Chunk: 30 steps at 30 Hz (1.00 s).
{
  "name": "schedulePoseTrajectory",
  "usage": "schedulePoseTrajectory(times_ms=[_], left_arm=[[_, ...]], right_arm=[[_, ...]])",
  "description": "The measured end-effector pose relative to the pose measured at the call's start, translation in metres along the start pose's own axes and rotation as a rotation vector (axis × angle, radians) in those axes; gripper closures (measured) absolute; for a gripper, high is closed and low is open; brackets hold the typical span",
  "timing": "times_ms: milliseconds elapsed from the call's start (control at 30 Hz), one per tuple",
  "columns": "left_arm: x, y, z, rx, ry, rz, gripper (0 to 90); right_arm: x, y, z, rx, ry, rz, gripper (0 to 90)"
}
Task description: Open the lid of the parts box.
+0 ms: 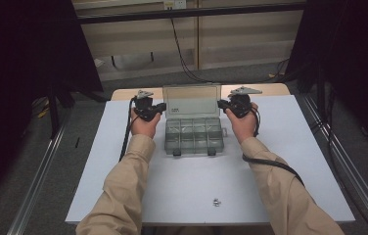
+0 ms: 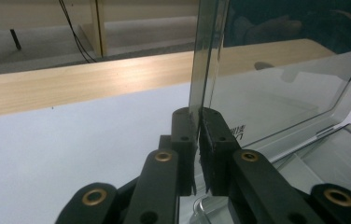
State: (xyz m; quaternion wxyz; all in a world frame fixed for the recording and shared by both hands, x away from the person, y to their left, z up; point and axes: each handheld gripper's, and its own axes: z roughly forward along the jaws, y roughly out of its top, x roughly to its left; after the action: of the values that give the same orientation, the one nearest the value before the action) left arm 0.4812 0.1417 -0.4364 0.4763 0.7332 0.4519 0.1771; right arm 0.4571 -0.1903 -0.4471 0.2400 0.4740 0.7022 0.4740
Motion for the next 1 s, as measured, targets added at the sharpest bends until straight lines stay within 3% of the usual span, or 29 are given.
schedulePoseTrajectory(times_ms=[133, 500, 633, 1000], left_arm=[[0.000, 0.000, 0.000, -0.006, 0.001, -0.015, 84.6], [0.001, 0.003, -0.007, 0.011, 0.006, 0.001, 82.7], [0.002, 0.005, -0.010, -0.005, 0.010, -0.002, 82.3], [0.002, 0.003, -0.009, -0.002, 0.011, -0.005, 82.2]], right_arm=[[0.000, -0.001, 0.001, 0.005, -0.003, 0.003, 82.9], [0.002, 0.000, -0.005, -0.003, -0.005, -0.005, 82.0], [0.001, 0.002, -0.006, -0.013, -0.010, 0.001, 81.2], [0.001, 0.002, -0.007, -0.005, -0.011, -0.012, 80.1]])
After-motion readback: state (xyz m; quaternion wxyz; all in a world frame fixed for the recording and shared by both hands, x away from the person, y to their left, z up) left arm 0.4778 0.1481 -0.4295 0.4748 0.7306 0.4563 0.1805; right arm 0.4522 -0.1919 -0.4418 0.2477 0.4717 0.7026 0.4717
